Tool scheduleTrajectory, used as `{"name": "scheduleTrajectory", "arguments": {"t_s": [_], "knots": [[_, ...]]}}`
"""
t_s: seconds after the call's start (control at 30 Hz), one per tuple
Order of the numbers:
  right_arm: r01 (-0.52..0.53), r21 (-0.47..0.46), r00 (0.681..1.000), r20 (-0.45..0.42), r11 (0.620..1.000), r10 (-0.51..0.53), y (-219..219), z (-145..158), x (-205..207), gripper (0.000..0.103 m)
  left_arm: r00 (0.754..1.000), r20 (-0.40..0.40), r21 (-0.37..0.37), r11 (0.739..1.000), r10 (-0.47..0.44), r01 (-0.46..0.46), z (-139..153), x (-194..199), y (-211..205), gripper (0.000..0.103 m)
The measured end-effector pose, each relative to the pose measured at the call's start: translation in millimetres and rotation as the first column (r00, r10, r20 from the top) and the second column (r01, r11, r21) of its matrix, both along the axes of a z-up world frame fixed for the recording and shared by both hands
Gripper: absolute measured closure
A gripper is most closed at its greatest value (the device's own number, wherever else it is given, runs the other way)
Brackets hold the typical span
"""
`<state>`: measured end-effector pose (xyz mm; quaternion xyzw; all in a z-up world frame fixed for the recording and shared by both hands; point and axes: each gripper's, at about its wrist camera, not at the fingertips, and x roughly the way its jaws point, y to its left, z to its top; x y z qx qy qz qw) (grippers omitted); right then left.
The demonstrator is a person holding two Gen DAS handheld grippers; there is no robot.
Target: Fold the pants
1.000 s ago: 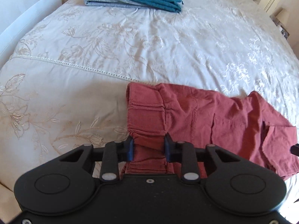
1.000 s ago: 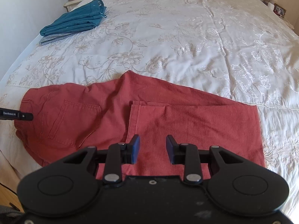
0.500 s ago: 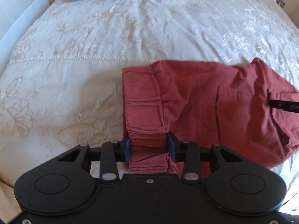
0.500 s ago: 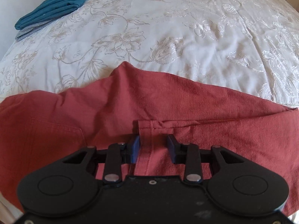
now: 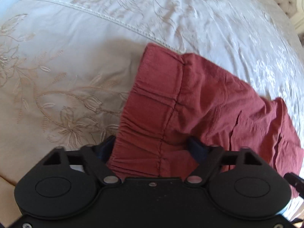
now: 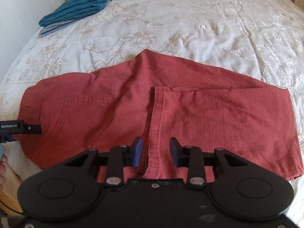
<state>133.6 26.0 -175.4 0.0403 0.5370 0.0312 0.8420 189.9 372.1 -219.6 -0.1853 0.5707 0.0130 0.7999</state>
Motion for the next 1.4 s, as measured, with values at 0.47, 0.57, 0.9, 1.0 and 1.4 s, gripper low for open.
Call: {"name": "scheduleTrajectory", "arguments": {"t_s": [0.47, 0.57, 0.9, 1.0, 1.4], "knots": [[-0.104, -0.029, 0.991, -0.091, 0.994, 0.101, 17, -42, 38, 0.068, 0.966, 0.251, -0.007, 0.998, -0.063, 0.067, 107, -16, -31, 0.07], [-0.038, 0.073, 0.999, 0.026, 0.997, 0.037, 2, -14, 34, 0.069, 0.951, 0.299, 0.029, 0.997, -0.08, 0.075, 125, -21, -50, 0.07], [-0.327, 0.033, 0.945, -0.003, 0.945, 0.327, -1, -21, -6, 0.067, 0.89, 0.407, 0.175, 0.974, -0.203, 0.143, 186, -40, -150, 0.071], [-0.439, 0.02, 0.899, -0.003, 0.898, 0.439, -5, -22, -34, 0.067, 0.871, 0.413, 0.21, 0.958, -0.266, 0.193, 195, -45, -192, 0.071], [-0.09, 0.088, 0.996, -0.011, 0.992, 0.092, -196, 4, -71, 0.069, 0.803, 0.338, 0.04, 0.86, -0.49, 0.508, 142, -55, -408, 0.082]]}}
